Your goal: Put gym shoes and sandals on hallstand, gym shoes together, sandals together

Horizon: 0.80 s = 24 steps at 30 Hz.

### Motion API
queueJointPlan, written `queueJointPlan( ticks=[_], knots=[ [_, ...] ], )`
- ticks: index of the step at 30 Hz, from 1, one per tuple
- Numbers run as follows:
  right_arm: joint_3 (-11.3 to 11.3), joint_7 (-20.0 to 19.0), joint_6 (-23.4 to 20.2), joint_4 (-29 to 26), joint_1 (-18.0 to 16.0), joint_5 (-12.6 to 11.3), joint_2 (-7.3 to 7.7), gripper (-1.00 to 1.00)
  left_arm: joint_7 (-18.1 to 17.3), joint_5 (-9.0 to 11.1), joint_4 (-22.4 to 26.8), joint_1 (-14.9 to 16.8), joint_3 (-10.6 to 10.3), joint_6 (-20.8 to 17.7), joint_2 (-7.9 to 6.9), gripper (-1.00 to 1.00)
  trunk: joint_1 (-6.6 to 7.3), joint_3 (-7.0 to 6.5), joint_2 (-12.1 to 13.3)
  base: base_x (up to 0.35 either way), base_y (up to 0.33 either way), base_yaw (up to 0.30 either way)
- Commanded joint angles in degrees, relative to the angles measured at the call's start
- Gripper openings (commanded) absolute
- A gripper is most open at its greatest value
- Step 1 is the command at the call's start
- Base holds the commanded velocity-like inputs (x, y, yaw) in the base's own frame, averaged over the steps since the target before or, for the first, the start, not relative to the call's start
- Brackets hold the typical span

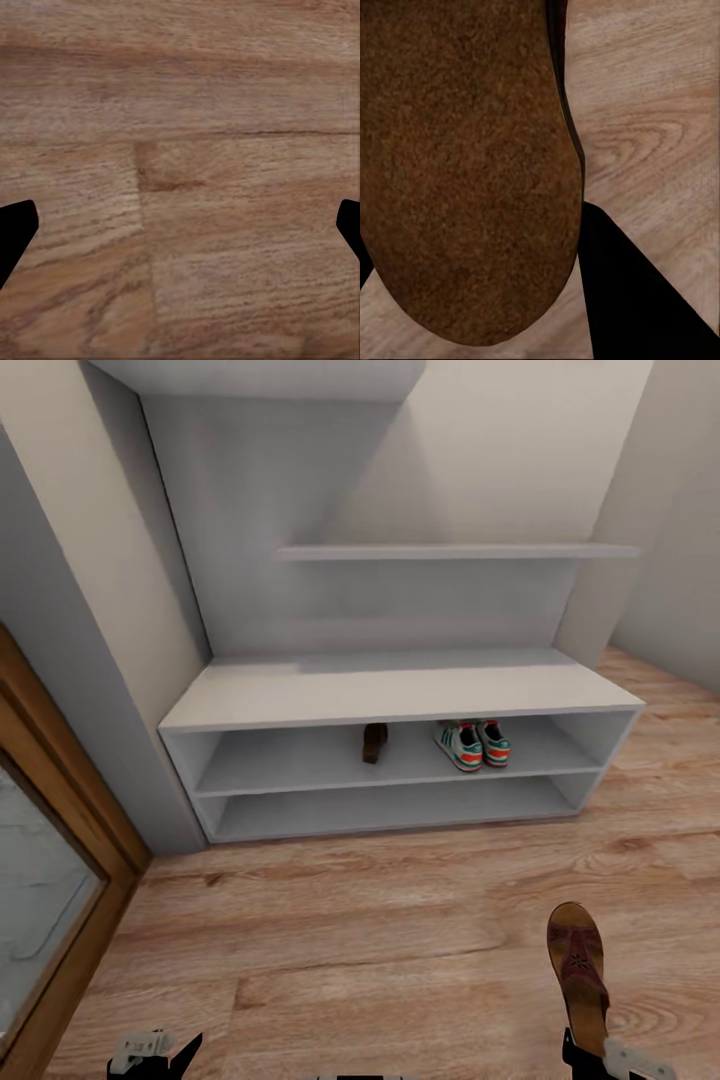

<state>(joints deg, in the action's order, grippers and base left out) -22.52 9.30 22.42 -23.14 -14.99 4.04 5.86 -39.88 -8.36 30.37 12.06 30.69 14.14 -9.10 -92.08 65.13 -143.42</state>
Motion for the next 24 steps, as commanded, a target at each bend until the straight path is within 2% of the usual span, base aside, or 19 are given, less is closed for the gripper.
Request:
queueJointPlan(
  ticks=[1,7,19,21,24],
  knots=[
    [-0.2,0.0,0.2,0.0,0.0,0.3,-0.01,-1.00,-0.3,-0.6,-0.1,0.1,0.4,0.3,0.05,1.00,0.02,0.04,0.0,-0.027,0.299,-0.016],
    [-0.2,0.0,0.2,0.0,0.0,0.3,0.04,-1.00,-0.3,-0.7,-0.1,0.1,0.4,0.4,0.12,1.00,0.02,0.03,0.0,-0.010,0.150,-0.006],
    [-0.1,0.0,0.2,0.1,0.0,0.8,-0.15,-1.00,-0.5,-1.0,-0.2,0.1,-0.1,0.5,0.68,1.00,0.02,0.03,0.0,-0.001,0.010,0.000],
    [0.1,-0.1,0.2,0.1,0.0,2.9,-0.84,-1.00,-4.3,-1.2,-1.9,0.1,-0.9,3.0,0.96,1.00,0.02,0.03,0.0,0.000,0.000,0.000],
    [0.1,0.0,0.2,0.0,0.0,4.2,-1.91,-1.00,-6.4,-1.2,-2.5,0.1,-1.1,4.4,0.85,1.00,0.02,0.03,0.0,0.000,0.000,0.002]
  ],
)
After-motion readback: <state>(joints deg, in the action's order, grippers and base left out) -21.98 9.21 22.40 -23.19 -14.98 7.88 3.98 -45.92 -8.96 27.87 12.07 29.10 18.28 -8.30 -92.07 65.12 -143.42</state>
